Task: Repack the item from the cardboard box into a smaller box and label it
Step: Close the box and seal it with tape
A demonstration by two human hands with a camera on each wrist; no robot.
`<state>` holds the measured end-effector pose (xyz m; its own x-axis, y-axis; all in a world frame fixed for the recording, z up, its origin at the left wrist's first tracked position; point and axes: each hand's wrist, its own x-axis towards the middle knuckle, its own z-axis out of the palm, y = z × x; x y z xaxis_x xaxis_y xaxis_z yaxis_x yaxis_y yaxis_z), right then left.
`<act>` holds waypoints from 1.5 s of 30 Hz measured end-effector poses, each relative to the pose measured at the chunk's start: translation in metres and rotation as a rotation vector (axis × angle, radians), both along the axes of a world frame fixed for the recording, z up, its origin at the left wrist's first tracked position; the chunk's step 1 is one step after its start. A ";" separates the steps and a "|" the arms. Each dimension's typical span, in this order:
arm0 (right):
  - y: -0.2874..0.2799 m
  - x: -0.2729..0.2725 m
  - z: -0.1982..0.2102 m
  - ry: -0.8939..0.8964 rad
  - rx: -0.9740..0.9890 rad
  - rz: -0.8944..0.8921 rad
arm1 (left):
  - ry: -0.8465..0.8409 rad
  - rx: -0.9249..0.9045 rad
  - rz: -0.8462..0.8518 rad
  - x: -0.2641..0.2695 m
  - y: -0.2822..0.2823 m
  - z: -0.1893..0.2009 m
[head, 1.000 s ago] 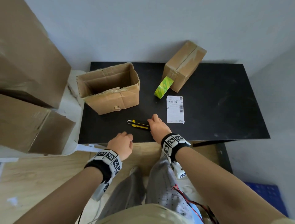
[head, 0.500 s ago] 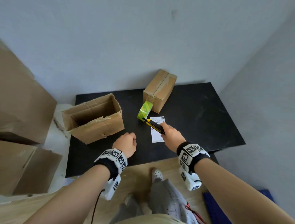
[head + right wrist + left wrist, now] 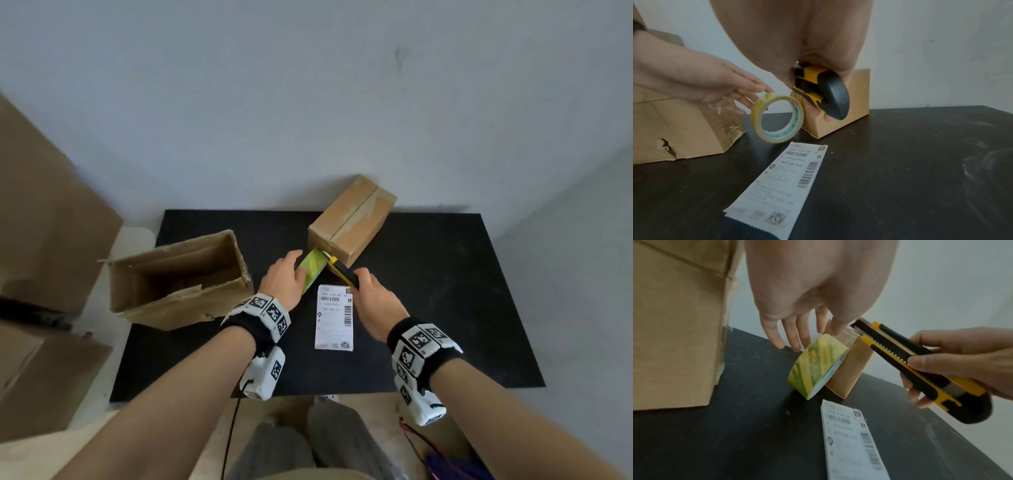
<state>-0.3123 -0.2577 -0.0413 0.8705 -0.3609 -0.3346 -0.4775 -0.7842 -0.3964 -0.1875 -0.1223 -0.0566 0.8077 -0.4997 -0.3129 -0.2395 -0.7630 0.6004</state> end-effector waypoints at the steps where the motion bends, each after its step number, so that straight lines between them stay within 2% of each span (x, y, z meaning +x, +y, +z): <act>1: -0.002 0.002 -0.001 0.000 -0.026 0.018 | 0.038 -0.017 0.006 0.003 -0.003 0.000; 5: -0.003 0.006 -0.002 -0.002 -0.156 0.057 | 0.154 -0.120 0.082 0.012 -0.012 -0.002; 14: 0.010 0.013 0.006 0.018 -0.359 0.045 | 0.332 -0.271 0.071 0.022 -0.017 -0.002; 27: 0.024 0.018 0.025 0.082 -0.334 0.027 | 0.496 -0.344 0.188 0.022 -0.020 0.002; 34: 0.027 0.022 0.025 0.125 -0.362 0.030 | 0.457 -0.340 0.215 0.021 -0.020 -0.001; 45: 0.033 0.019 0.028 0.151 -0.454 -0.004 | 0.247 -0.220 0.153 0.019 -0.031 0.007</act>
<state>-0.2929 -0.2251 -0.0135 0.8227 -0.5031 -0.2646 -0.5067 -0.8600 0.0596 -0.1686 -0.1530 -0.0501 0.7920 -0.4556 -0.4063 0.0401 -0.6254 0.7793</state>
